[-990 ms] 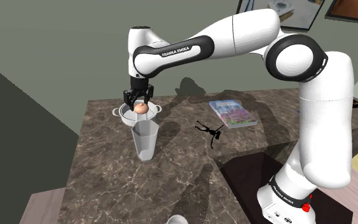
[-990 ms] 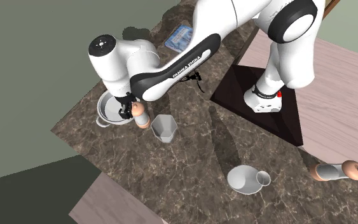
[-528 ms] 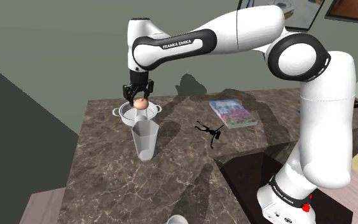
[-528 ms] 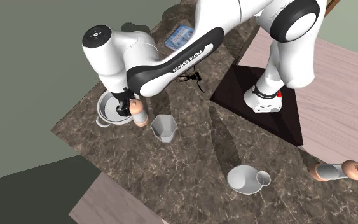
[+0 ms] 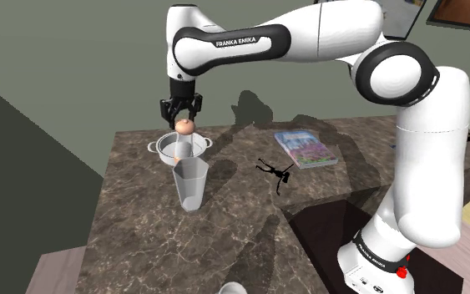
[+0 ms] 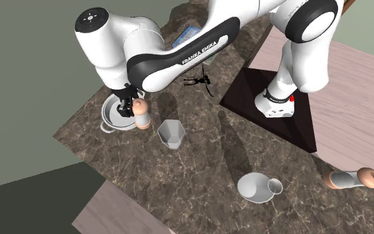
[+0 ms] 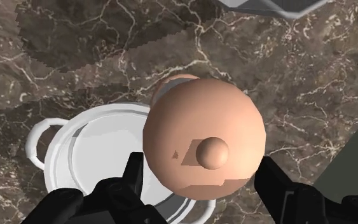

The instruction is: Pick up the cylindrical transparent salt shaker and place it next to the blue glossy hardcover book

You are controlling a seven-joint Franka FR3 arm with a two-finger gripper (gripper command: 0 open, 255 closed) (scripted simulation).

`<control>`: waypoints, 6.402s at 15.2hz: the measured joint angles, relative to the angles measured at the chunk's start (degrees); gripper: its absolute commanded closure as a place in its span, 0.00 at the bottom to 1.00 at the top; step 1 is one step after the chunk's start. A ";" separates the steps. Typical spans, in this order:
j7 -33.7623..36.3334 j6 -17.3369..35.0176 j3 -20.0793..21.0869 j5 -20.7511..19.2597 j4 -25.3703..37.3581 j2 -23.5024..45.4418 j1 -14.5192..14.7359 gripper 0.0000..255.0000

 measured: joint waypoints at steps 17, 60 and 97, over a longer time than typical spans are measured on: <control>-9.84 -2.42 -2.27 5.77 -20.52 -23.43 -7.26 1.00; 3.73 47.12 10.88 2.90 -89.07 -49.78 -13.08 0.00; -0.06 37.34 7.33 5.26 -86.01 -56.71 -10.53 1.00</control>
